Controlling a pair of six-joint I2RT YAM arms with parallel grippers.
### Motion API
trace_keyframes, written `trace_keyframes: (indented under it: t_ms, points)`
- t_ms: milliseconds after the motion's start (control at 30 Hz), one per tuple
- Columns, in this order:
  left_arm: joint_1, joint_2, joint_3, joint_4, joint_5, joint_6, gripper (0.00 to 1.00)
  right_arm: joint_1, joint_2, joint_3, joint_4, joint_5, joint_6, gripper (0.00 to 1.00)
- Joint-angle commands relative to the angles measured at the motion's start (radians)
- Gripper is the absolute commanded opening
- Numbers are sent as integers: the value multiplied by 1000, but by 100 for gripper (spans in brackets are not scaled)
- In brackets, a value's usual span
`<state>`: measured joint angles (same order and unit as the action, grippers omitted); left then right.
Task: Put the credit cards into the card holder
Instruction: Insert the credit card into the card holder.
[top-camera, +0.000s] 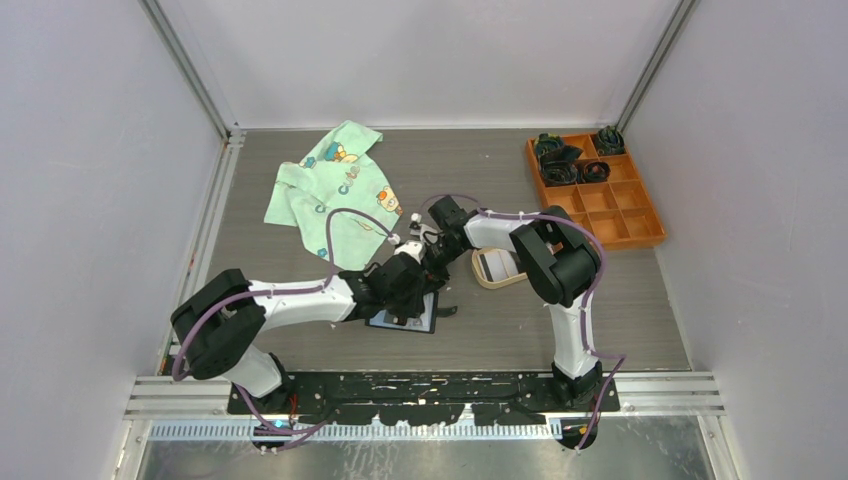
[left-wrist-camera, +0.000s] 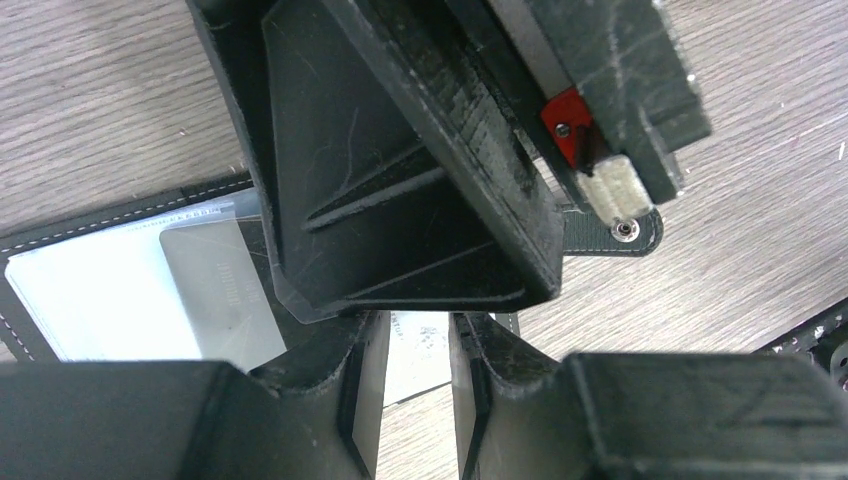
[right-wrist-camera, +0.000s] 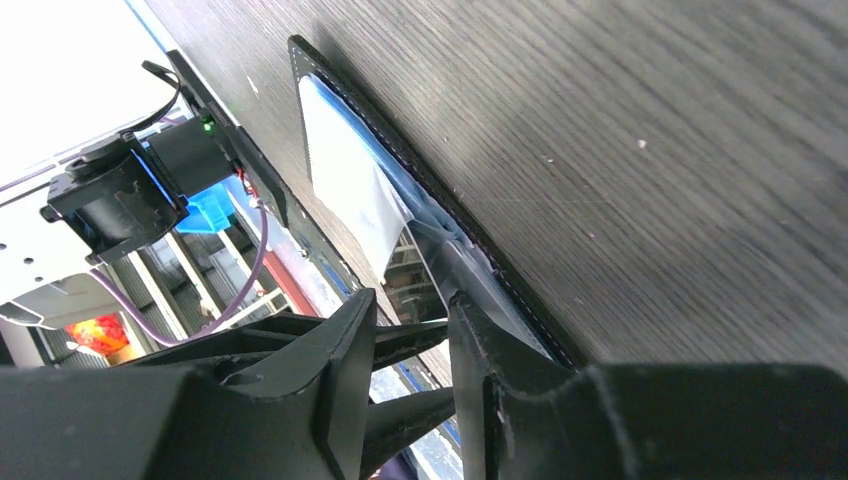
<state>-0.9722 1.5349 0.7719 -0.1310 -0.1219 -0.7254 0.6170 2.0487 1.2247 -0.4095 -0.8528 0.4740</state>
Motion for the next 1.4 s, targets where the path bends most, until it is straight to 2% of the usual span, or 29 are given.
trace_keyframes:
  t_ms: [0, 633, 833, 1033, 1267, 1367]
  points:
    - [23, -29, -1, 34, -43, 7, 30, 1, -13, 28, -54, 20, -47, 40]
    - [64, -107, -43, 2, -60, 14, 29, -23, -54, 43, -85, 8, -79, 43]
    - [66, -184, -58, 33, 23, 33, 29, -32, -79, 48, -98, 23, -105, 43]
    - [69, -188, -81, 93, 80, 7, 23, -42, -95, 52, -110, 38, -123, 37]
    - [72, -102, -52, 89, 72, 4, 13, -68, -118, 45, -106, 41, -126, 26]
    - [71, -70, -44, 83, 59, 7, 12, -71, -119, 43, -105, 39, -124, 20]
